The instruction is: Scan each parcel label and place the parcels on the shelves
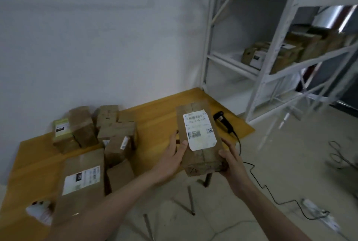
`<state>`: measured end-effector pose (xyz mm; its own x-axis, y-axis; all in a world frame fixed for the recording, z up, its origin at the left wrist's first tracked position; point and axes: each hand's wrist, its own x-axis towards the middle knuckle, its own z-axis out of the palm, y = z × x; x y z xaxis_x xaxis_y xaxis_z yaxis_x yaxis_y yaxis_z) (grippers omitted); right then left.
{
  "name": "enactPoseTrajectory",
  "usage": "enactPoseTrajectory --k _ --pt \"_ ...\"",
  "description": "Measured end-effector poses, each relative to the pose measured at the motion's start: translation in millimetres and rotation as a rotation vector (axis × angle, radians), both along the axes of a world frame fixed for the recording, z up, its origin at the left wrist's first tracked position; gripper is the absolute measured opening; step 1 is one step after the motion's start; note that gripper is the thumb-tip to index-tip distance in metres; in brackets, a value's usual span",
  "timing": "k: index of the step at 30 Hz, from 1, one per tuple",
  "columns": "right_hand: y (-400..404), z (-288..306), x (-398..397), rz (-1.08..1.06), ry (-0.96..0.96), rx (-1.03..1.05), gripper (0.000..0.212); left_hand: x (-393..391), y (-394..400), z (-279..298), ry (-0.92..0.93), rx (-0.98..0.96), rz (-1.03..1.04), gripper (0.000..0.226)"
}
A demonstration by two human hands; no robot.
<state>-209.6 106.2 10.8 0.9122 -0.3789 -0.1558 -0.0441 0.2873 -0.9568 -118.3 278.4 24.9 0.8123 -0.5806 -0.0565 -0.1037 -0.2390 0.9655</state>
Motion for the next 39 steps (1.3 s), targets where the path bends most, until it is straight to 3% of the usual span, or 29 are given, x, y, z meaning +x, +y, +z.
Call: enactPoseTrajectory --k 2,8,13,17,28,39 --pt "-31.0 1.9 -18.0 -0.034 0.009 0.014 0.070 -10.6 -36.3 2.5 0.051 -0.008 -0.042 0.055" --pt "-107.9 5.7 -39.2 -0.098 0.006 0.045 0.068 -11.4 -117.5 8.5 0.117 0.020 -0.132 0.065" --pt "-151.3 -1.8 -19.9 -0.129 -0.005 0.079 0.061 18.7 -168.7 0.6 0.222 -0.060 -0.200 0.066" --pt "-180.1 -6.3 14.1 -0.101 0.009 0.109 0.068 53.2 -195.4 -10.0 0.252 -0.065 -0.202 0.077" --pt "-226.1 -21.3 107.3 0.050 0.114 0.071 0.079 147.6 -225.7 -39.2 0.340 -0.129 -0.127 0.082" --pt "-229.4 -45.2 176.2 0.140 0.253 0.122 0.072 198.4 -211.5 -61.0 0.346 -0.107 -0.045 0.064"
